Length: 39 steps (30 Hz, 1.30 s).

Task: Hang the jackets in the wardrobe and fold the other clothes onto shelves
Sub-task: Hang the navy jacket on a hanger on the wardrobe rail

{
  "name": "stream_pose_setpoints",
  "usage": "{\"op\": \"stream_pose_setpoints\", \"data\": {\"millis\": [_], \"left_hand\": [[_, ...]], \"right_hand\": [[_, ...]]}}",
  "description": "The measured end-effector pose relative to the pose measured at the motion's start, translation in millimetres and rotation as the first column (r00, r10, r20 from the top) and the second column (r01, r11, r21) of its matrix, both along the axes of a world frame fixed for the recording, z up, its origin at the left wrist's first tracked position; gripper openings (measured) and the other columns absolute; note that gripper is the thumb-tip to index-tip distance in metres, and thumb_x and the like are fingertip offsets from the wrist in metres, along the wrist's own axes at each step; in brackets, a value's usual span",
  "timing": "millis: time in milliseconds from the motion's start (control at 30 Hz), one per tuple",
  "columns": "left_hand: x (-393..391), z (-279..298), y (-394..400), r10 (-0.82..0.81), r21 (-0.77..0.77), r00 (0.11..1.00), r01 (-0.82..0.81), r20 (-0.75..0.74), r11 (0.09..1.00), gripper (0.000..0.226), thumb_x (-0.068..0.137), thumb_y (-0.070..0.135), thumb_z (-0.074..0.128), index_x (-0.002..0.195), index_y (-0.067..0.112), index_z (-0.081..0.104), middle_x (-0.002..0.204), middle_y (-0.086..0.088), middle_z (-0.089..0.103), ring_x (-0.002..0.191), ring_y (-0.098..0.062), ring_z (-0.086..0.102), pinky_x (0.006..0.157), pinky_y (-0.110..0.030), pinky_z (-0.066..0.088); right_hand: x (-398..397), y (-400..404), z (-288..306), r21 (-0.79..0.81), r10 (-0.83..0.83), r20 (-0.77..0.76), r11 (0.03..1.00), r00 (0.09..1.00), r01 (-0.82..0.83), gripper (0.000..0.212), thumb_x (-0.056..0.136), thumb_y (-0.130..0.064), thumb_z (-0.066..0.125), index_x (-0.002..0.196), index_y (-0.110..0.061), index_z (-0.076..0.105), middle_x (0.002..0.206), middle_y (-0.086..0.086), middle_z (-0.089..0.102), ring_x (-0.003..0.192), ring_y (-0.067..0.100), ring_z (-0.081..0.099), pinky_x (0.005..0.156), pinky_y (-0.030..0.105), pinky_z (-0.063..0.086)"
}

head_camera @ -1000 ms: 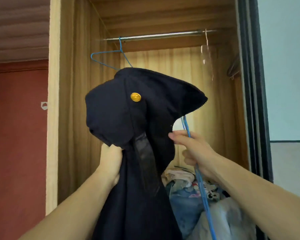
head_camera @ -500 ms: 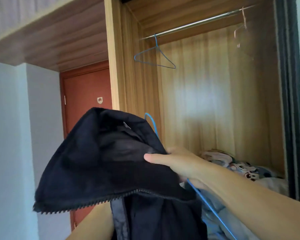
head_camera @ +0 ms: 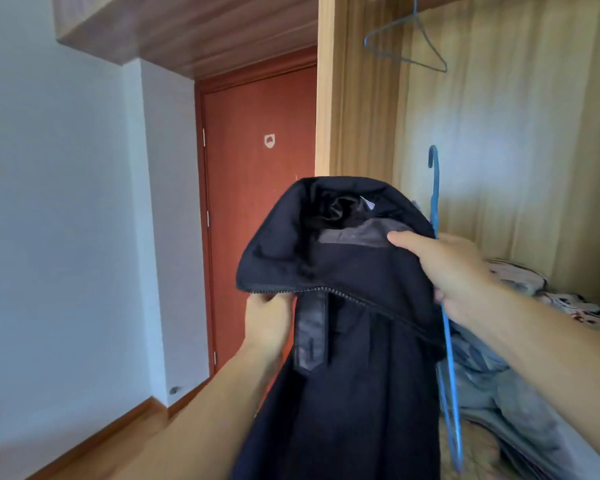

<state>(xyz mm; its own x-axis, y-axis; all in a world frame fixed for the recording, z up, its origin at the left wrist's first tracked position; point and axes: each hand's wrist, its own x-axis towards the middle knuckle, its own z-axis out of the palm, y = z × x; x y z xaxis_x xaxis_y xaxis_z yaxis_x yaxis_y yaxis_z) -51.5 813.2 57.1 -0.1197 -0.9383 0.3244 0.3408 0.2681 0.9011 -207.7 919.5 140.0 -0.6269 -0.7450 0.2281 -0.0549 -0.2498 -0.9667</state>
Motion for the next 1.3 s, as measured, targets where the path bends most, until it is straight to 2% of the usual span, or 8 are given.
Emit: {"op": "stream_pose_setpoints", "data": {"millis": [200,300,467,533,800,1000,1100,1300], "left_hand": [[12.3,29.6,76.4,-0.565,-0.014,0.797,0.576,-0.213,0.818,0.091,0.069,0.082,0.053,0.131,0.015,0.056,0.129,-0.010,0.063,0.119,-0.028,0.059,0.104,-0.050,0.043],[-20.6,39.7,96.6,-0.399,0.086,0.914,0.393,0.072,0.916,0.061,0.078,0.061,0.068,0.125,0.024,0.062,0.117,-0.001,0.071,0.109,-0.022,0.067,0.094,-0.047,0.053],[-40.8,42.5,85.3,-0.063,0.250,0.989,0.096,-0.137,0.964,0.030,0.093,0.013,0.059,0.120,0.000,0.062,0.111,-0.018,0.071,0.097,-0.031,0.070,0.092,-0.049,0.054],[-34.4,50.7,87.2,-0.056,0.220,0.991,0.083,-0.123,0.972,0.023,0.091,0.013,0.063,0.110,0.001,0.067,0.104,-0.017,0.073,0.089,-0.028,0.072,0.087,-0.044,0.057],[16.9,86.8,87.2,-0.112,0.074,0.985,0.103,0.132,0.992,0.029,0.088,0.030,0.061,0.104,0.008,0.070,0.094,-0.009,0.075,0.085,-0.025,0.072,0.077,-0.035,0.057],[34.4,64.3,60.8,0.130,0.073,0.869,-0.186,0.478,0.980,0.037,0.089,0.042,0.067,0.105,0.009,0.067,0.096,-0.005,0.073,0.084,-0.021,0.071,0.075,-0.031,0.057],[40.9,28.2,48.1,0.284,-0.189,0.707,-0.213,0.648,0.959,0.032,0.092,0.029,0.064,0.119,0.016,0.054,0.103,0.002,0.065,0.094,-0.018,0.063,0.078,-0.027,0.049],[67.6,-9.6,44.8,0.391,-0.590,0.508,0.321,0.768,0.741,0.067,0.077,0.056,0.073,0.134,0.036,0.046,0.126,0.017,0.056,0.114,-0.008,0.055,0.100,-0.025,0.042]], "right_hand": [[-7.8,12.0,-31.4,-0.021,0.062,-0.009,0.998,0.998,-0.062,0.016,0.072,-0.023,0.081,0.084,-0.017,0.072,0.082,0.003,0.076,0.078,0.026,0.072,0.071,0.044,0.061],[-12.3,24.6,-50.7,-0.002,0.126,-0.039,0.992,0.991,-0.126,0.020,0.073,-0.019,0.081,0.090,-0.017,0.073,0.083,0.003,0.076,0.080,0.026,0.073,0.079,0.047,0.059],[-27.6,49.9,-66.9,0.172,0.254,0.022,0.952,0.967,-0.254,0.022,0.074,-0.036,0.081,0.076,-0.020,0.066,0.062,0.005,0.060,0.044,0.020,0.051,0.039,0.023,0.042],[-39.3,58.8,-68.4,0.263,0.264,0.023,0.929,0.964,-0.261,0.028,0.078,-0.043,0.077,0.070,-0.022,0.060,0.056,0.001,0.042,0.039,0.012,0.024,0.037,0.018,0.016],[-84.9,74.2,-74.2,0.317,0.139,0.070,0.936,0.988,-0.155,0.033,0.087,-0.039,0.068,0.067,-0.020,0.050,0.037,-0.008,0.039,0.025,0.006,0.025,0.030,0.014,0.014],[-85.1,68.5,-59.6,0.154,0.118,0.172,0.977,0.978,-0.145,0.021,0.083,-0.039,0.067,0.077,-0.023,0.055,0.043,-0.009,0.049,0.025,0.005,0.027,0.028,0.014,0.013],[-79.7,67.6,-48.6,0.097,0.195,0.189,0.972,0.963,-0.216,0.021,0.087,-0.035,0.060,0.073,-0.023,0.050,0.042,-0.010,0.046,0.025,0.005,0.028,0.028,0.014,0.014],[-74.2,59.8,-39.3,0.097,0.186,0.134,0.975,0.973,-0.200,0.021,0.087,-0.032,0.060,0.069,-0.025,0.050,0.046,-0.010,0.052,0.030,0.006,0.039,0.030,0.013,0.020]]}}
